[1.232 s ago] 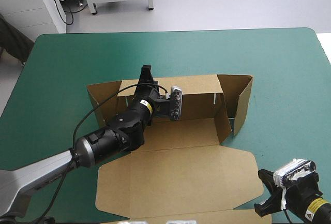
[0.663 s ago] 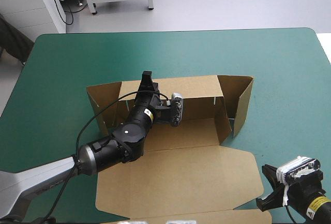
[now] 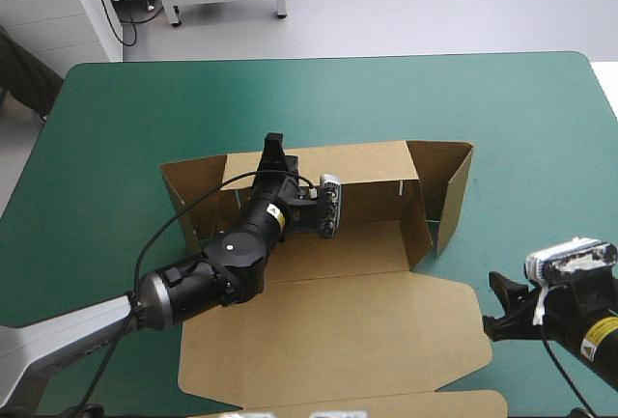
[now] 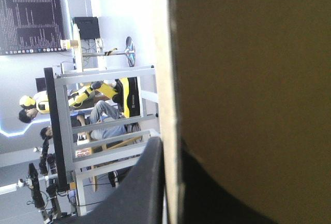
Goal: Fold the box
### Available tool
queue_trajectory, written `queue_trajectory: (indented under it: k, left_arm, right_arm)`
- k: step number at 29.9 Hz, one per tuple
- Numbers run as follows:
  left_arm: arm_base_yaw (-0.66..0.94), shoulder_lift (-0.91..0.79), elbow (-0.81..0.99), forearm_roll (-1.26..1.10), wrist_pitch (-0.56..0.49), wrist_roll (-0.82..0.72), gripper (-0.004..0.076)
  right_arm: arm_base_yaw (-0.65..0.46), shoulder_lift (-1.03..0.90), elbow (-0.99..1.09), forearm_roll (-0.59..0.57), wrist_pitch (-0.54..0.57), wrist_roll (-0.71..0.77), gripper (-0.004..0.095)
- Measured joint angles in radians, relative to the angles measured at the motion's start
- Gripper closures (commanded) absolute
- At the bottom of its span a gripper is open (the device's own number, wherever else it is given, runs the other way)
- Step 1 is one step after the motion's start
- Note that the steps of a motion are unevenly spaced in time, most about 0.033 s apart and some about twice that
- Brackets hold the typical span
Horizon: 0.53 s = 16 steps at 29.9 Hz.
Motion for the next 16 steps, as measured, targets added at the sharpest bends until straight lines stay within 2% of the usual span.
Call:
queue_trajectory:
  k: [5, 16]
  left_arm:
    - [-0.004, -0.02, 0.002, -0.027, -0.044, 0.028, 0.0731]
    - [-0.004, -0.025, 0.002, -0.049, -0.047, 0.053, 0.0731]
  right_arm:
    - [0.0, 0.147, -0.141, -0.065, 0.042, 0.027, 0.0423]
    - [0.0, 0.465, -0.487, -0.13, 0.114, 0.008, 0.0423]
